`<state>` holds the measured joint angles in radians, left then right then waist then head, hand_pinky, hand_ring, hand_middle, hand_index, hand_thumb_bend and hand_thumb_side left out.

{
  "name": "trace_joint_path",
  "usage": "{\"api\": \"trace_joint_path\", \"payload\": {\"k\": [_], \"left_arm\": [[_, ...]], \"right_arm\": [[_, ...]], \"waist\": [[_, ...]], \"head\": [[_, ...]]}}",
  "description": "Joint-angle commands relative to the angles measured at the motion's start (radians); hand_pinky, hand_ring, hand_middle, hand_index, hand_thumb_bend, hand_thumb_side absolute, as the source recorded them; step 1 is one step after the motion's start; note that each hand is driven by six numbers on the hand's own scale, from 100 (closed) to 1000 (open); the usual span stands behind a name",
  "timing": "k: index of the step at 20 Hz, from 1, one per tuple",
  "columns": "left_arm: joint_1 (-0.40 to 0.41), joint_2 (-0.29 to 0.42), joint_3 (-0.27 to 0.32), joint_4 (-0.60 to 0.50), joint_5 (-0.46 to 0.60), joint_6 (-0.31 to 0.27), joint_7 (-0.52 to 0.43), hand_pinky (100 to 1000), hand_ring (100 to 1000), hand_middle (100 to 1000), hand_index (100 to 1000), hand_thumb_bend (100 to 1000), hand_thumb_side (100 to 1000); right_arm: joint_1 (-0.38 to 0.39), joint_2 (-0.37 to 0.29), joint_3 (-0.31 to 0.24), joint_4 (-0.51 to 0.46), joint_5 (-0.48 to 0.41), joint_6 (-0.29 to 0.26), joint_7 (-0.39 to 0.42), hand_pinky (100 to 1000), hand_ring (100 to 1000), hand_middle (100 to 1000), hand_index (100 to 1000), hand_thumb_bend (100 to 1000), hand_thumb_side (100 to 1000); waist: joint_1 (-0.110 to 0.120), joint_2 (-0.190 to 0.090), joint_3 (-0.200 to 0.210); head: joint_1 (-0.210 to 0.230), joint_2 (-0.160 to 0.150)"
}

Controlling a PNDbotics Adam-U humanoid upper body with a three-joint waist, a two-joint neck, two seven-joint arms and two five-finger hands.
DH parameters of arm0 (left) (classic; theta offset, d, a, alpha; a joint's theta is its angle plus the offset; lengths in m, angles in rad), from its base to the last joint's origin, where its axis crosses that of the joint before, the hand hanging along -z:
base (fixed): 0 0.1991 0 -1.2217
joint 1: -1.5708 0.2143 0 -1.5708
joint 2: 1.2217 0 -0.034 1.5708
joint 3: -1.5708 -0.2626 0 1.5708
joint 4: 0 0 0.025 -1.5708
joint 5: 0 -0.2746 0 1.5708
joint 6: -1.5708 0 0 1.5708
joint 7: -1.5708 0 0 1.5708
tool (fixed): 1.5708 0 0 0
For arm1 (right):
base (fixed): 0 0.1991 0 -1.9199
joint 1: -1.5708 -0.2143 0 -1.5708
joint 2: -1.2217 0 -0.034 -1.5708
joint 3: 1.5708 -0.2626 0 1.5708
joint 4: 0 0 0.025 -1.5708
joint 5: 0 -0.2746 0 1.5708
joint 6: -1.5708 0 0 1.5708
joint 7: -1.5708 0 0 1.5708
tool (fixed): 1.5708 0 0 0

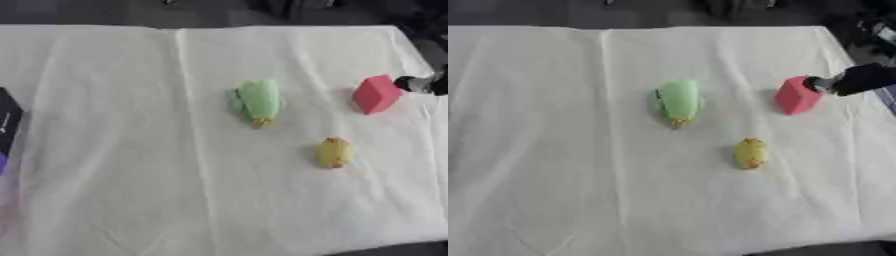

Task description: Pick up the objects with one hand, pass them to the other hand, and then place them into the box on the other side of the table.

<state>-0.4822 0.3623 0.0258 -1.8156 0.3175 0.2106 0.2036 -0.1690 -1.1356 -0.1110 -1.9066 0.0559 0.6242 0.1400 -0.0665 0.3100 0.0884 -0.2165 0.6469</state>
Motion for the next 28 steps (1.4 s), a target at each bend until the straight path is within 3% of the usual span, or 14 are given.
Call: {"api": "trace_joint_path", "payload": {"k": [1, 4, 5, 9, 17, 28], "left_arm": [[-0.014, 0.029, 0.000, -0.019, -0.004, -0.001, -0.004, 903, 818, 732, 809, 675, 496], [-0.014, 0.030, 0.000, -0.019, -0.004, -0.001, -0.004, 903, 818, 732, 809, 675, 496], [-0.015, 0.029, -0.002, -0.019, -0.003, -0.001, -0.005, 904, 818, 732, 809, 674, 496], [-0.032, 0.028, -0.006, -0.028, 0.002, 0.001, -0.012, 904, 819, 732, 809, 673, 496], [-0.041, 0.028, -0.007, -0.036, 0.003, 0.003, -0.015, 905, 820, 733, 809, 672, 496], [-0.058, 0.028, -0.014, -0.048, 0.006, 0.005, -0.023, 906, 821, 733, 808, 670, 497]], "right_arm": [[-0.020, -0.053, -0.010, 0.025, 0.066, -0.013, 0.084, 935, 931, 945, 945, 517, 212], [-0.026, -0.051, -0.014, 0.032, 0.089, -0.020, 0.110, 935, 931, 945, 945, 517, 212], [-0.024, -0.054, -0.012, 0.034, 0.094, -0.023, 0.116, 980, 972, 955, 937, 505, 100], [-0.047, -0.065, 0.023, 0.070, 0.151, -0.065, 0.173, 979, 971, 957, 936, 498, 100], [-0.079, -0.039, 0.028, 0.098, 0.290, -0.123, 0.281, 984, 971, 955, 935, 452, 100], [-0.092, -0.011, 0.041, 0.108, 0.482, -0.152, 0.306, 990, 973, 947, 935, 411, 100]], "waist": [[0.001, -0.014, 0.000], [0.001, -0.014, 0.000], [-0.001, -0.011, 0.003], [-0.004, 0.017, 0.018], [-0.005, 0.036, 0.027], [-0.005, 0.064, 0.043]], "head": [[-0.008, -0.017], [-0.008, -0.018], [-0.007, -0.019], [-0.001, -0.034], [0.001, -0.048], [-0.029, -0.080]]}}
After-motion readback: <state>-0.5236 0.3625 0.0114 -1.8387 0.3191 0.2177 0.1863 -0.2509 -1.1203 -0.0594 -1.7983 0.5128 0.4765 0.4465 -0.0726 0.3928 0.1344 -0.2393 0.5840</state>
